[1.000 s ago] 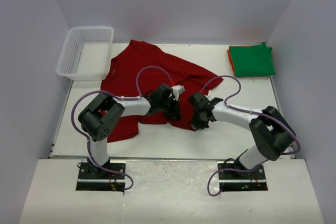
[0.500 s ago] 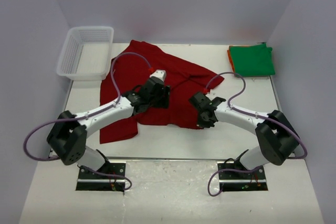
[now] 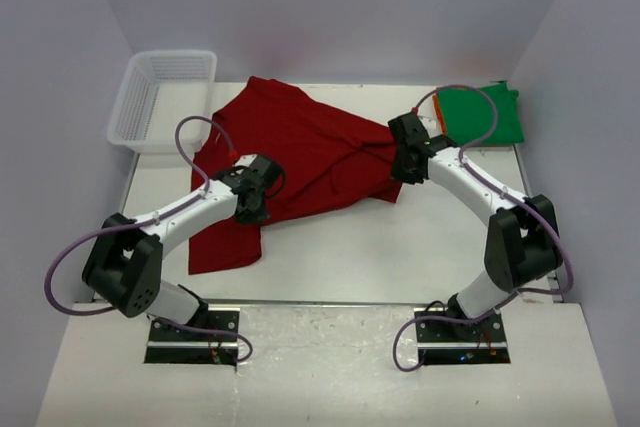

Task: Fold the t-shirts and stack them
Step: Flatten out the tshirt

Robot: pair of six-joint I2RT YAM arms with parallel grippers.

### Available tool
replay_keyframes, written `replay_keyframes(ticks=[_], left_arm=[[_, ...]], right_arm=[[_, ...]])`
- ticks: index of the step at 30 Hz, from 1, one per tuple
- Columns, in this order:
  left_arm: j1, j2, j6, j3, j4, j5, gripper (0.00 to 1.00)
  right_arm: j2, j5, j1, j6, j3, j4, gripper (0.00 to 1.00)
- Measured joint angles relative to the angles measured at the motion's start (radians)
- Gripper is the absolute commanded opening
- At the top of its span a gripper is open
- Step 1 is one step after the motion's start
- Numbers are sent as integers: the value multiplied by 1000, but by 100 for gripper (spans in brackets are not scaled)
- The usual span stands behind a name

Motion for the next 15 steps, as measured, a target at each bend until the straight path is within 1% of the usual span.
replay_keyframes(ticks=[1, 2, 3, 8, 13, 15], left_arm=[[0, 16, -6, 0, -16, -7, 8], [0, 29, -10, 0, -29, -13, 2], [0, 39, -14, 0, -37, -15, 0], [1, 90, -15, 3, -57, -22, 0], [1, 93, -15, 3, -59, -22, 0], [1, 88, -8, 3, -59, -21, 12]], right_arm=[[6, -9, -20, -12, 10, -2, 0], [21, -11, -49, -19, 32, 0, 0], [36, -14, -70, -28, 50, -1, 0], [107, -34, -125, -56, 142, -4, 0], [167, -42, -164, -67, 256, -32, 0], [192, -42, -186, -74, 312, -40, 0]])
